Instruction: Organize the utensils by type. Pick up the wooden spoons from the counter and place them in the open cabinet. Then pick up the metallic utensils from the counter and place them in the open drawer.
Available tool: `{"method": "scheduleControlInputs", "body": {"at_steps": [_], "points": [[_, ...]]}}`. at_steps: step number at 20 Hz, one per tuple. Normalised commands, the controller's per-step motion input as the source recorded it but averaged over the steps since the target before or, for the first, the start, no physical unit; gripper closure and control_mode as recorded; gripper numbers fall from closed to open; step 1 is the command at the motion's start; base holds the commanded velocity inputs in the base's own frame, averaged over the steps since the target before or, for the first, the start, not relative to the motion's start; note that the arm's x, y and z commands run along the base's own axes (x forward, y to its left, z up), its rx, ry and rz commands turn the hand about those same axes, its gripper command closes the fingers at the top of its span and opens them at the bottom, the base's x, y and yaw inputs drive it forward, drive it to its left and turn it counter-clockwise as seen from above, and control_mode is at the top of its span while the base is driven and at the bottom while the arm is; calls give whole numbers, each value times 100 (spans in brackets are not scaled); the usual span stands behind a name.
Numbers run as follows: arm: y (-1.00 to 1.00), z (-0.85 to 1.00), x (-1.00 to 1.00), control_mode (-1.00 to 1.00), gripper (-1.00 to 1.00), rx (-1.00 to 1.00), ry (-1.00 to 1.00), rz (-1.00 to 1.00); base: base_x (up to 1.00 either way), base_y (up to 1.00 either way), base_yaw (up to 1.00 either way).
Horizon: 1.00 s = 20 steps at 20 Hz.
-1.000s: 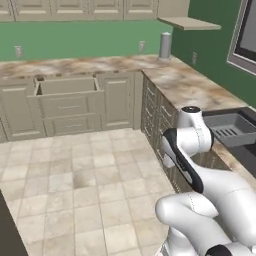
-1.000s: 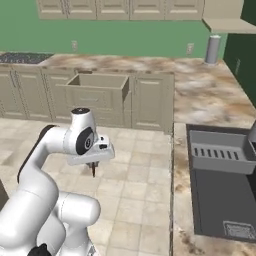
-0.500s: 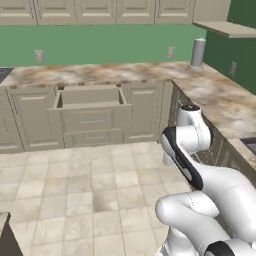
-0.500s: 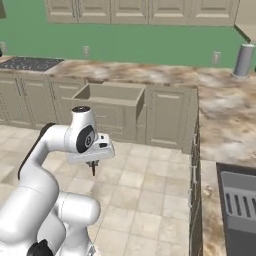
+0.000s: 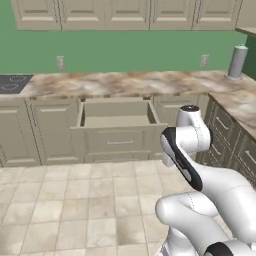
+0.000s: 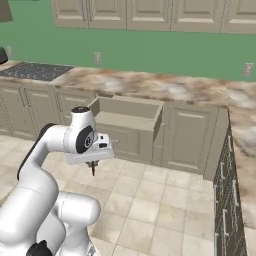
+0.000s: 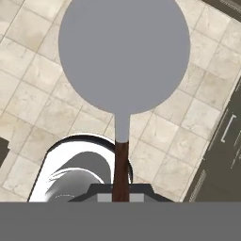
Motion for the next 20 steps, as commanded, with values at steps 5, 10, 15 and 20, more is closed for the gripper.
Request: {"method": "scheduleControlInputs", "body": {"at_steps": [5,10,15,20], "points": [[0,0,0,100,100,0,0,0,100,46,16],[0,0,0,100,100,0,0,0,97,51,15],[0,0,0,100,100,0,0,0,81,61,9],[0,0,0,100,100,0,0,0,55,74,-11]]}}
